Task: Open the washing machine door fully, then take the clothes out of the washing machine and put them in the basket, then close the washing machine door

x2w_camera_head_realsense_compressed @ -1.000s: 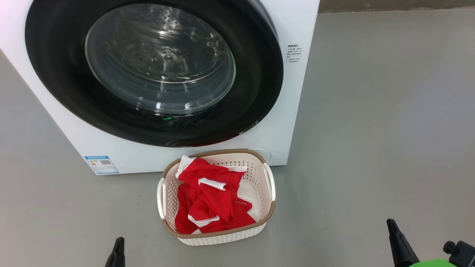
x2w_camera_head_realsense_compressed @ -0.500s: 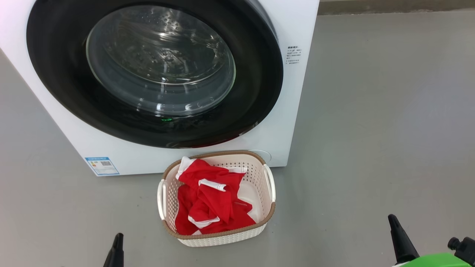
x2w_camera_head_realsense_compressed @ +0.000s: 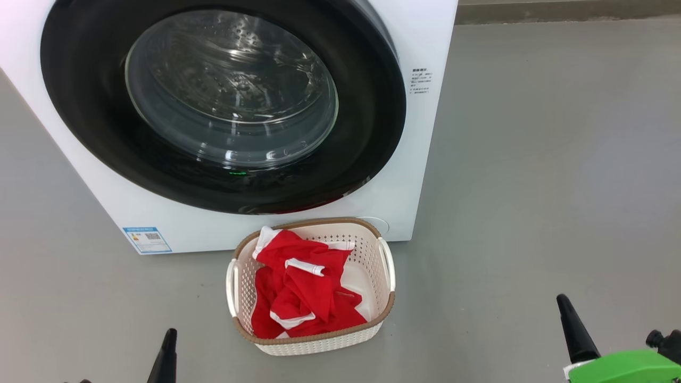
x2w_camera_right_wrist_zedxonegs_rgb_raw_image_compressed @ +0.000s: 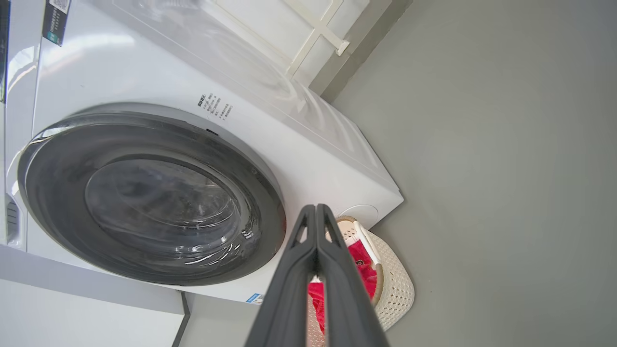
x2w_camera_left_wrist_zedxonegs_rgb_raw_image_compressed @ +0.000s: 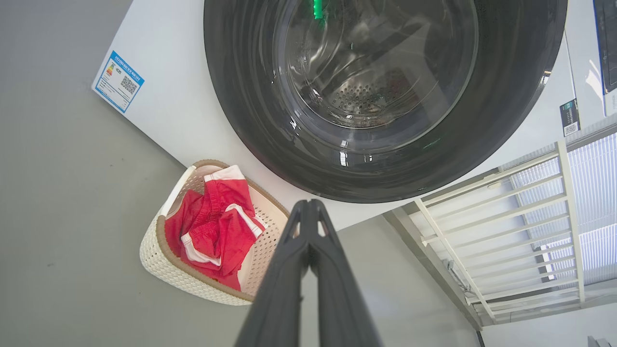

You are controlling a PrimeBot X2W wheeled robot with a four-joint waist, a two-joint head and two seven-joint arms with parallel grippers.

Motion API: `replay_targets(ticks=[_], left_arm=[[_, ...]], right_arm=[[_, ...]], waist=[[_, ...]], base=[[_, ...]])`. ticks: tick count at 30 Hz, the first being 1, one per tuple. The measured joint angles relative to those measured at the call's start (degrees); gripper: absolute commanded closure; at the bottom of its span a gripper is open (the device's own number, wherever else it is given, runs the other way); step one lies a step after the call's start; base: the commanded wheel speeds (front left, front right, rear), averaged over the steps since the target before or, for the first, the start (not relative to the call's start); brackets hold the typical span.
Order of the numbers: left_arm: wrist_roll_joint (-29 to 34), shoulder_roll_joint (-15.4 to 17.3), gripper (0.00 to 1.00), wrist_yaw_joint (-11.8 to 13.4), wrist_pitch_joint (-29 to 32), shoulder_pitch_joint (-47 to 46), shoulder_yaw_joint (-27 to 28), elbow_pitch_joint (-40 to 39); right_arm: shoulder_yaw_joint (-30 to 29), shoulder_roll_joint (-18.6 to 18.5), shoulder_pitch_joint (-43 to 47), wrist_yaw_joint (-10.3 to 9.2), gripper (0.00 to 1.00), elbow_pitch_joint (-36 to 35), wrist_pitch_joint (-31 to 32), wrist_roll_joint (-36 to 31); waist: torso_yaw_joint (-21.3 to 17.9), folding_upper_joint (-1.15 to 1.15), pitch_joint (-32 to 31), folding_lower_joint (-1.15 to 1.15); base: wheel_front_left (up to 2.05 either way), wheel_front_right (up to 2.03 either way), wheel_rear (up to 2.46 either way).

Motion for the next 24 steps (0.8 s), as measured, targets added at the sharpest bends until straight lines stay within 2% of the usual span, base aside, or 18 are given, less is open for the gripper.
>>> replay_targets(ticks=[24], left_arm=[[-14.1, 0.2, 1.00, 0.0, 3.7, -2.3, 0.5, 0.2]], right_arm=[[-1.4, 0.2, -2.6, 0.00, 1.00, -0.5, 3.8, 11.5]], waist=[[0.0, 0.00, -0.6, 0.00]], base=[[0.00, 0.00, 0.00]])
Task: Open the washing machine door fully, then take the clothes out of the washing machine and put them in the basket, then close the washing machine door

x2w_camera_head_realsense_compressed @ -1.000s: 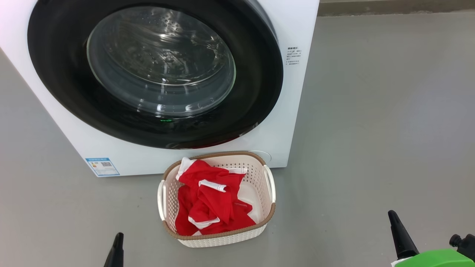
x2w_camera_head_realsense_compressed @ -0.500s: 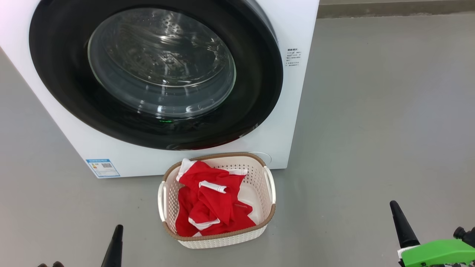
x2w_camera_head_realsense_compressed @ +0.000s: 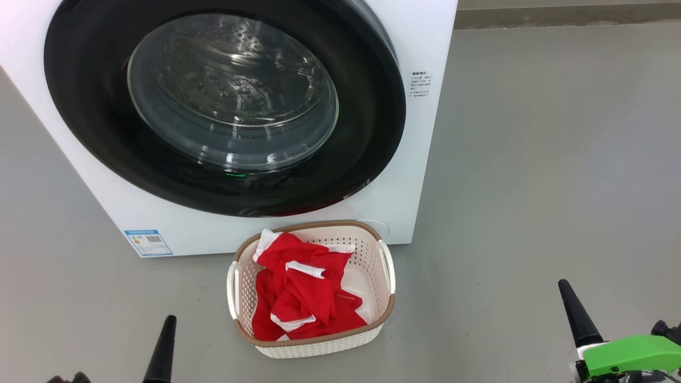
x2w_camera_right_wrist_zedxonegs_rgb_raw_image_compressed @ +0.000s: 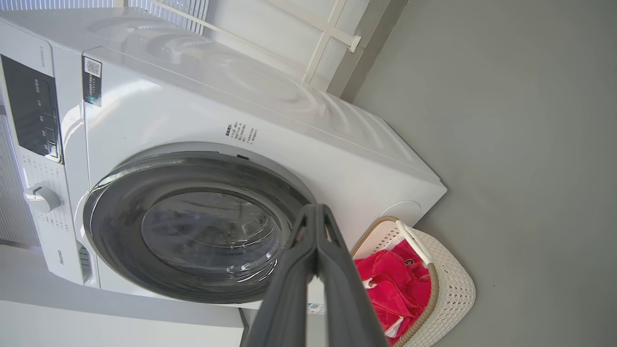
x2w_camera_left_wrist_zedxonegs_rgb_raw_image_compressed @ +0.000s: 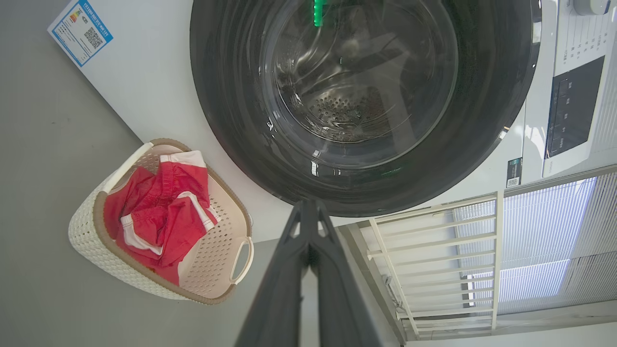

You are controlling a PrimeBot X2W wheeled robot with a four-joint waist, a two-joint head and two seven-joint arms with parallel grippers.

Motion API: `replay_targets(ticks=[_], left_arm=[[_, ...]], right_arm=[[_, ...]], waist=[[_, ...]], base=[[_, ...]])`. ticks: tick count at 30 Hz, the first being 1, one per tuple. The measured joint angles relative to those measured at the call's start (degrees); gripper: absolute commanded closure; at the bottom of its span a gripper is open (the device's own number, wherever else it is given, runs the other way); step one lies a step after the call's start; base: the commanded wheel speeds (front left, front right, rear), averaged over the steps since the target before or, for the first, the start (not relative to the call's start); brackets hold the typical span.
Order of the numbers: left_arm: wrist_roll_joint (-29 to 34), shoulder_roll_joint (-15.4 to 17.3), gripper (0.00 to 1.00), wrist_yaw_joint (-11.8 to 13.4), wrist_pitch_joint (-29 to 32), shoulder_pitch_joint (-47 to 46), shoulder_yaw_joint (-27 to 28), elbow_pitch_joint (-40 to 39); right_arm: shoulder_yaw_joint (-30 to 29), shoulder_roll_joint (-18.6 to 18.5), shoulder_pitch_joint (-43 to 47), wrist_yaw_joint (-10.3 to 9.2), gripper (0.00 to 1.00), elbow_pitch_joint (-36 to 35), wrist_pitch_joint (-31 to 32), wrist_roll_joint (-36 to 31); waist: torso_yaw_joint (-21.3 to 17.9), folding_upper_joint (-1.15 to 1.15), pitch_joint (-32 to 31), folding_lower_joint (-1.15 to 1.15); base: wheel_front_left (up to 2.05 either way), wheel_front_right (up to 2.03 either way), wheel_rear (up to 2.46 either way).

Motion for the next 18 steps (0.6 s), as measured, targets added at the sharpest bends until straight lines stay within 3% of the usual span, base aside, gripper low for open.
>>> replay_targets(ticks=[18], left_arm=[[-11.6, 0.0, 1.00, 0.0, 3.0, -1.5, 0.3, 0.1]], right_arm=[[-1.4, 0.2, -2.5, -0.01, 1.00, -0.4, 3.2, 9.7]], waist=[[0.0, 0.00, -0.5, 0.00]], base=[[0.00, 0.00, 0.00]])
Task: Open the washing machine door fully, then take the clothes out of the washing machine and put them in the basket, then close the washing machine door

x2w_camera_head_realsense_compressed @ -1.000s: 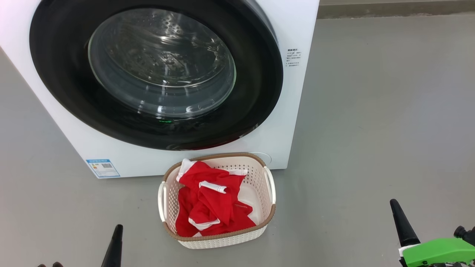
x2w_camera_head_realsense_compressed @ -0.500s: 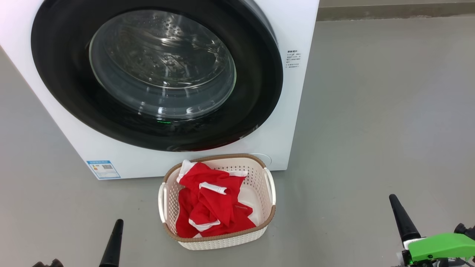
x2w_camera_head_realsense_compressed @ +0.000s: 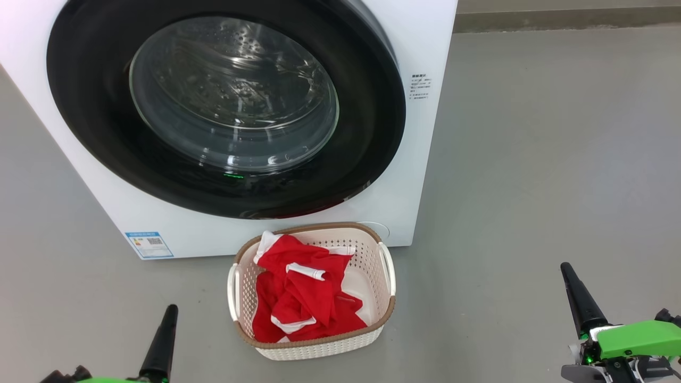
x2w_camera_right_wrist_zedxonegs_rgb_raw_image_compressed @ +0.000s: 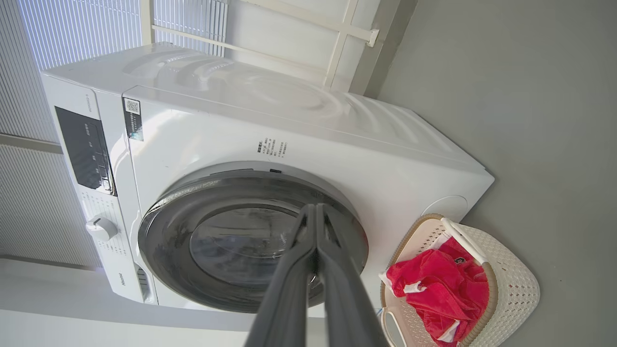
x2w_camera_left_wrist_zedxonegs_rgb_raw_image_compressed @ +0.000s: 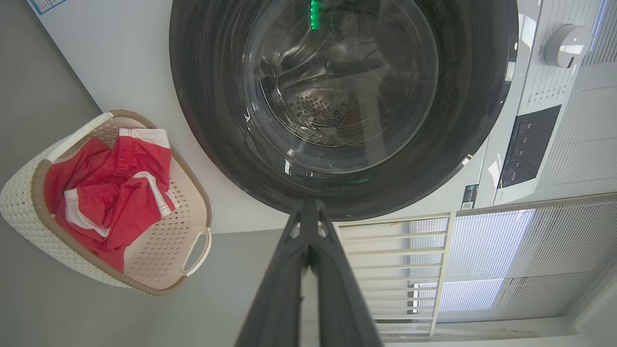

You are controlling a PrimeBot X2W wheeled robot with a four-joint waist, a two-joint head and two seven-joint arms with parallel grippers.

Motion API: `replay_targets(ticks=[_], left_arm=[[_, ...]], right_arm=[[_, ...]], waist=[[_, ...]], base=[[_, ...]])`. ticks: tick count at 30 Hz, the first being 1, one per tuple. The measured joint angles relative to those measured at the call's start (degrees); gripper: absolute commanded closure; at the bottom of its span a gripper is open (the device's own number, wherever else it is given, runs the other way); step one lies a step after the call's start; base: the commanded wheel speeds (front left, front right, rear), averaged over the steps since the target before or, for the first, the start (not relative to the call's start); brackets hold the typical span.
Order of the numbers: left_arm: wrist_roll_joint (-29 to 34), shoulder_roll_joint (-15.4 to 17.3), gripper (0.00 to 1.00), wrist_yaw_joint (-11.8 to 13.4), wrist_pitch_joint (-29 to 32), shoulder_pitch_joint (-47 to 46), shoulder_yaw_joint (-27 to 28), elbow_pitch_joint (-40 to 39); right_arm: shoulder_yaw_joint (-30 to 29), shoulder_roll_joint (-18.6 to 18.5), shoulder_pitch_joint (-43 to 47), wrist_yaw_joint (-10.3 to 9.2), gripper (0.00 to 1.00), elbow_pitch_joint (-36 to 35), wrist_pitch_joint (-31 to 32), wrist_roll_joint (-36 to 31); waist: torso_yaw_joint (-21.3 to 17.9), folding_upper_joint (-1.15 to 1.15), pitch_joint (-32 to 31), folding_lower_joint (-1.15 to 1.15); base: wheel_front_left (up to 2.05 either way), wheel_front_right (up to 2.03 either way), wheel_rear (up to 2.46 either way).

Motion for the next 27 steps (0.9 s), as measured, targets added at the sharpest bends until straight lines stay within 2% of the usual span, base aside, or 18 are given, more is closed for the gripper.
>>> replay_targets(ticks=[14, 27], left_arm=[[-8.2, 0.0, 1.00, 0.0, 2.0, -2.0, 0.3, 0.1], [-8.3, 0.0, 1.00, 0.0, 2.0, -2.0, 0.4, 0.1]], right_arm=[[-0.5, 0.1, -1.8, -0.01, 1.00, -0.2, 2.0, 6.9], [-0.5, 0.1, -2.0, -0.01, 1.00, -0.3, 2.4, 7.1]], waist=[[0.0, 0.00, -0.3, 0.00], [0.0, 0.00, -0.3, 0.00]], base=[[0.00, 0.00, 0.00], [0.00, 0.00, 0.00]])
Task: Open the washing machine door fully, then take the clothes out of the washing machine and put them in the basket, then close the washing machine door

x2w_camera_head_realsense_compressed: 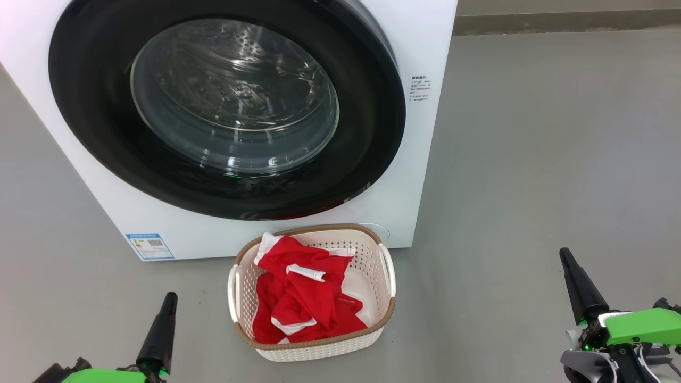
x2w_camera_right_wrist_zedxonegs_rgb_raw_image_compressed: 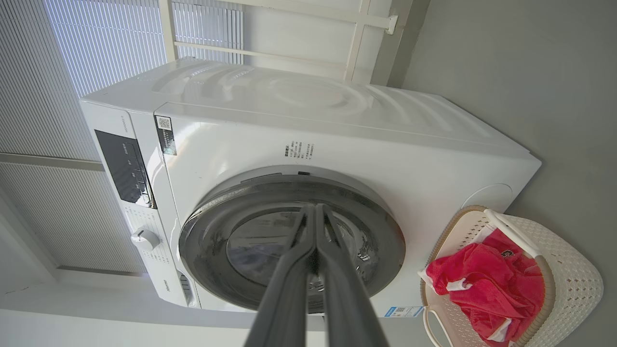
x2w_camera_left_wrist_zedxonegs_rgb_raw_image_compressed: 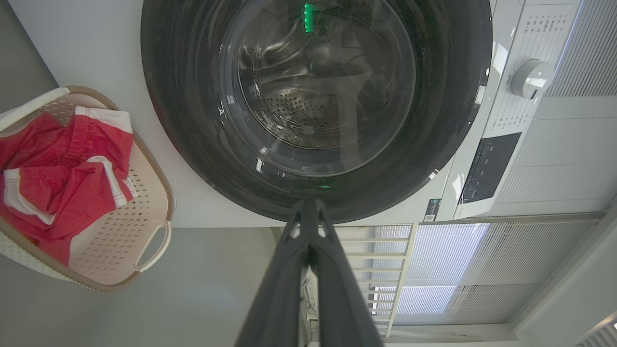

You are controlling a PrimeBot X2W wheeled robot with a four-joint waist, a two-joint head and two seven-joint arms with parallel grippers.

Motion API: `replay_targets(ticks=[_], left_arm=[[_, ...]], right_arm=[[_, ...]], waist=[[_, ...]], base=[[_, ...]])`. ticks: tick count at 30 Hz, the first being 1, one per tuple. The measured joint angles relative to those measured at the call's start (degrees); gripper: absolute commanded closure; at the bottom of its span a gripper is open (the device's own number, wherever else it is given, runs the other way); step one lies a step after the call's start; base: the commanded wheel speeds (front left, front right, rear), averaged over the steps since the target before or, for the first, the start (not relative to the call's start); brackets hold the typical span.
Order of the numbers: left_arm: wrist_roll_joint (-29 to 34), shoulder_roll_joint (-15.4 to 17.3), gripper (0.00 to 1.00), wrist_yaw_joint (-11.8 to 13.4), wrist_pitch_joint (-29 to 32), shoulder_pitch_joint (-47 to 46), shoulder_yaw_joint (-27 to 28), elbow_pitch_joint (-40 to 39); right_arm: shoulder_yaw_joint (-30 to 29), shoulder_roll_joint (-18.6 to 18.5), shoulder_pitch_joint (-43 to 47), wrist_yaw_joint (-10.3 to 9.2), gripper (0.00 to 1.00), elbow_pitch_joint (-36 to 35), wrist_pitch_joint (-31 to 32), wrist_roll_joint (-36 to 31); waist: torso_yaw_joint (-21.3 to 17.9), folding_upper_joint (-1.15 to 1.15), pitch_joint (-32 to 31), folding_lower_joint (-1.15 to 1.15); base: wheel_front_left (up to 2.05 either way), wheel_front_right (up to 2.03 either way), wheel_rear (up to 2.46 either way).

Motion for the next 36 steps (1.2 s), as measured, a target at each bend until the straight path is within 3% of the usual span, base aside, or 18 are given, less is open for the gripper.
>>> replay_targets(ticks=[36], left_arm=[[0.0, 0.0, 1.00, 0.0, 0.5, 0.0, 0.2, 0.0]], right_arm=[[-0.2, 0.1, 0.0, 0.00, 1.00, 0.0, 0.0, 0.0]], waist=[[0.0, 0.00, 0.0, 0.00]], base=[[0.00, 0.00, 0.00]])
